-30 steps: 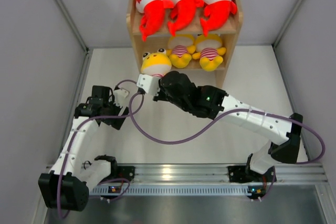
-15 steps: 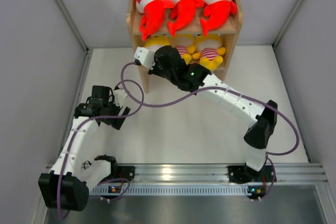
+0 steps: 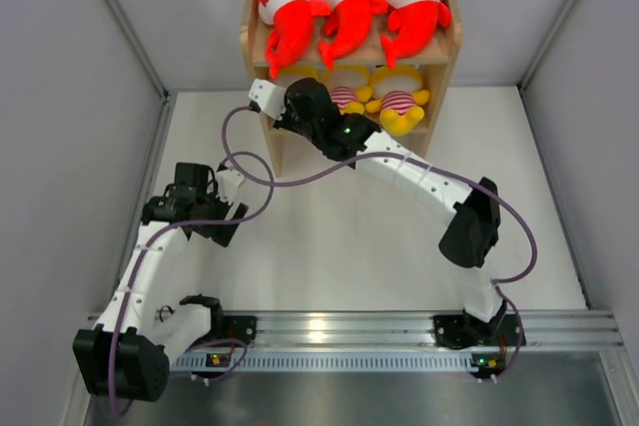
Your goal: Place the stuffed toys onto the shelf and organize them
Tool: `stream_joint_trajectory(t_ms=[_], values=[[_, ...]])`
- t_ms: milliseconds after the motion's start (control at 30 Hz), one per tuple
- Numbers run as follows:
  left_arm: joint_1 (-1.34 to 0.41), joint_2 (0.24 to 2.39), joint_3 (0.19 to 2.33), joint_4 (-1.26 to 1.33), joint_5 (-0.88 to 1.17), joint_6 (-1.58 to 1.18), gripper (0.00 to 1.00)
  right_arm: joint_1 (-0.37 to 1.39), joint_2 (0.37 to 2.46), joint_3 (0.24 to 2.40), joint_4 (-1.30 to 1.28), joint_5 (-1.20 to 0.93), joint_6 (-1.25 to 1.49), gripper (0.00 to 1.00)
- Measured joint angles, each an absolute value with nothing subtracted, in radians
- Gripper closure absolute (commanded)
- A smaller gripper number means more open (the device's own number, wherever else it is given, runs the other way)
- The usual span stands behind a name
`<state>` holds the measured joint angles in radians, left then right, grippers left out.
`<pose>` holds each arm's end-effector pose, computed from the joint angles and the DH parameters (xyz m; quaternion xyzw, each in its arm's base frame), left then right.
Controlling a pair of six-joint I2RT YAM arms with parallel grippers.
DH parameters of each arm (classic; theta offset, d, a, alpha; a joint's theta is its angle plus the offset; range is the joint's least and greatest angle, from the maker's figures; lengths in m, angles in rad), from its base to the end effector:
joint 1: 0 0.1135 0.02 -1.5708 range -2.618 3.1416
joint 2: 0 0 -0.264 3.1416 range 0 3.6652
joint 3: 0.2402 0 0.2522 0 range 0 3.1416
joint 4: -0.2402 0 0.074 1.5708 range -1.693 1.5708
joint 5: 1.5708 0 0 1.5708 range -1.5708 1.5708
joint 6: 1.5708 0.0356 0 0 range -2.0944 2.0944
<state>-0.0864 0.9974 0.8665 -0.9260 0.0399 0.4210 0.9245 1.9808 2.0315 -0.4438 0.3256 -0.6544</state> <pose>0.1805 -0.0171 0.2674 0.2476 0.9348 0.0233 0.2537 0.2899 0.3654 0.3867 -0.5192 0.6418 -0.0598 0.5612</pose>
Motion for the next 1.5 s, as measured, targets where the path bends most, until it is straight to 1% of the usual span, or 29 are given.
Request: stream_joint_trajectory(t_ms=[133, 167, 233, 267, 300, 433, 467, 500, 567, 600, 667, 800, 933, 1067, 1133, 1200, 1300, 1400, 1500], values=[[-0.086, 0.997, 0.867, -0.926, 0.040, 0.421, 0.11, 0.891, 2.015, 2.032, -0.417, 0.316, -0.653, 1.00], [-0.086, 0.997, 0.867, -0.926, 0.040, 0.421, 0.11, 0.886, 2.020, 2.032, -0.406, 0.316, -0.650, 0.98], [-0.086, 0.997, 0.867, -0.926, 0.040, 0.421, 0.11, 0.881, 2.022, 2.031, -0.398, 0.312, -0.644, 0.91], [-0.086, 0.997, 0.867, -0.926, 0.041, 0.421, 0.11, 0.882, 2.022, 2.031, -0.393, 0.311, -0.642, 0.86], [-0.086, 0.997, 0.867, -0.926, 0.041, 0.421, 0.11, 0.882, 2.022, 2.029, -0.390, 0.307, -0.641, 0.72], [-0.086, 0.997, 0.867, -0.926, 0.044, 0.421, 0.11, 0.882, 2.000, 1.994, -0.377, 0.286, -0.630, 0.54], [-0.086, 0.997, 0.867, -0.926, 0.044, 0.421, 0.11, 0.884, 1.988, 1.978, -0.373, 0.281, -0.628, 0.47], [-0.086, 0.997, 0.867, -0.926, 0.044, 0.421, 0.11, 0.887, 1.973, 1.958, -0.371, 0.276, -0.627, 0.35], [-0.086, 0.997, 0.867, -0.926, 0.043, 0.421, 0.11, 0.892, 1.938, 1.916, -0.366, 0.271, -0.633, 0.26], [-0.086, 0.997, 0.867, -0.926, 0.043, 0.421, 0.11, 0.897, 1.919, 1.896, -0.366, 0.274, -0.638, 0.16], [-0.086, 0.997, 0.867, -0.926, 0.044, 0.421, 0.11, 0.915, 1.885, 1.864, -0.366, 0.283, -0.645, 0.01], [-0.086, 0.997, 0.867, -0.926, 0.043, 0.421, 0.11, 0.971, 1.810, 1.813, -0.365, 0.300, -0.652, 0.01], [-0.086, 0.987, 0.867, -0.926, 0.043, 0.421, 0.10, 1.056, 1.681, 1.715, -0.366, 0.348, -0.617, 0.00], [-0.086, 0.967, 0.867, -0.926, 0.041, 0.420, 0.10, 1.124, 1.536, 1.586, -0.419, 0.322, -0.503, 0.01], [-0.086, 0.963, 0.867, -0.926, 0.039, 0.420, 0.10, 1.127, 1.482, 1.502, -0.436, 0.319, -0.435, 0.01], [-0.086, 0.962, 0.867, -0.926, 0.039, 0.420, 0.10, 1.114, 1.430, 1.371, -0.451, 0.323, -0.345, 0.01], [-0.086, 0.956, 0.867, -0.926, 0.039, 0.420, 0.10, 1.077, 1.405, 1.196, -0.485, 0.313, -0.204, 0.00], [-0.086, 0.948, 0.866, -0.926, 0.039, 0.420, 0.10, 0.978, 1.386, 1.034, -0.519, 0.296, -0.061, 0.00], [-0.086, 0.937, 0.864, -0.926, 0.039, 0.420, 0.10, 0.835, 1.310, 0.900, -0.531, 0.304, 0.049, 0.01]])
